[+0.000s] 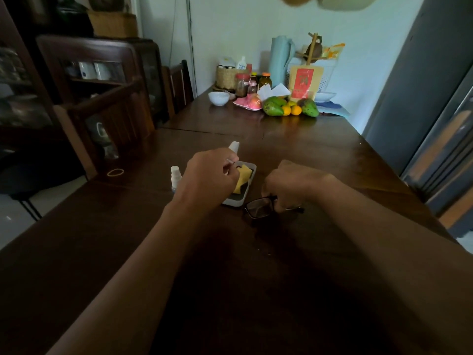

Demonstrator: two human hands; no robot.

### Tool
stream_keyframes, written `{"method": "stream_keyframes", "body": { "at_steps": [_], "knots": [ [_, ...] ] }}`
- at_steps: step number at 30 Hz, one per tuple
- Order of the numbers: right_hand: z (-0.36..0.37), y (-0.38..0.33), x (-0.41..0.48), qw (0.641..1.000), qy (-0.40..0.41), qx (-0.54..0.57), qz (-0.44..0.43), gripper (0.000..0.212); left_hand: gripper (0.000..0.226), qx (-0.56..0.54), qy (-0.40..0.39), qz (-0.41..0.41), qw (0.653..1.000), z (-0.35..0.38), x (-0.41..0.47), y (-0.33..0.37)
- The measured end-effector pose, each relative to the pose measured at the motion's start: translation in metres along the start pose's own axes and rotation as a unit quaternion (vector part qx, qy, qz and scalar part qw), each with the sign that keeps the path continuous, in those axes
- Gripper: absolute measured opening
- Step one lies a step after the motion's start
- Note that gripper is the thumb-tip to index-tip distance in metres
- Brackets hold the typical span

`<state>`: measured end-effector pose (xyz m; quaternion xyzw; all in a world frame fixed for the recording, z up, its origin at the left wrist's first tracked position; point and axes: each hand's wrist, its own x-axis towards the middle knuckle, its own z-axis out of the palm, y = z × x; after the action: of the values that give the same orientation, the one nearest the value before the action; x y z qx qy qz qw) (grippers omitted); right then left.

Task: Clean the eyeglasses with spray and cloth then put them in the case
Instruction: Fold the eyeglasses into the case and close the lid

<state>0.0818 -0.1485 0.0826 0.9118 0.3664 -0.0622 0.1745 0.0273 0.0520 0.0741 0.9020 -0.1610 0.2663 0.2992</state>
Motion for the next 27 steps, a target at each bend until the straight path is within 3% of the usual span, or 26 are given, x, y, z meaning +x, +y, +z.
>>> {"method": "stream_keyframes", "body": {
  "at_steps": [2,6,9,13,17,27],
  "knots": [
    [0.0,-0.001,0.001,1.0,-0.007,-0.005,0.009,0.022,0.024,0.001,0.012,0.0,1.0,0.0,0.0,0.002],
    [-0.001,0.004,-0.002,0.999,0.03,-0.021,0.009,0.005,0.046,0.033,0.033,-0.043,0.998,0.0,0.002,0.002],
    [-0.011,0.014,-0.004,0.996,0.067,-0.052,0.023,0.014,0.051,0.082,-0.054,-0.121,0.988,0.008,0.006,-0.001],
    [-0.03,0.025,0.002,0.994,0.091,-0.053,0.024,0.015,0.049,0.061,-0.141,-0.203,0.967,0.016,0.008,-0.005],
    [-0.04,0.024,0.016,0.992,0.105,-0.071,-0.008,0.004,0.047,0.027,-0.135,-0.189,0.972,0.017,0.007,-0.008],
    [-0.028,0.008,0.028,0.983,0.073,-0.158,-0.057,0.01,0.048,0.025,-0.143,-0.172,0.974,0.012,0.005,-0.006]
  ]
}}
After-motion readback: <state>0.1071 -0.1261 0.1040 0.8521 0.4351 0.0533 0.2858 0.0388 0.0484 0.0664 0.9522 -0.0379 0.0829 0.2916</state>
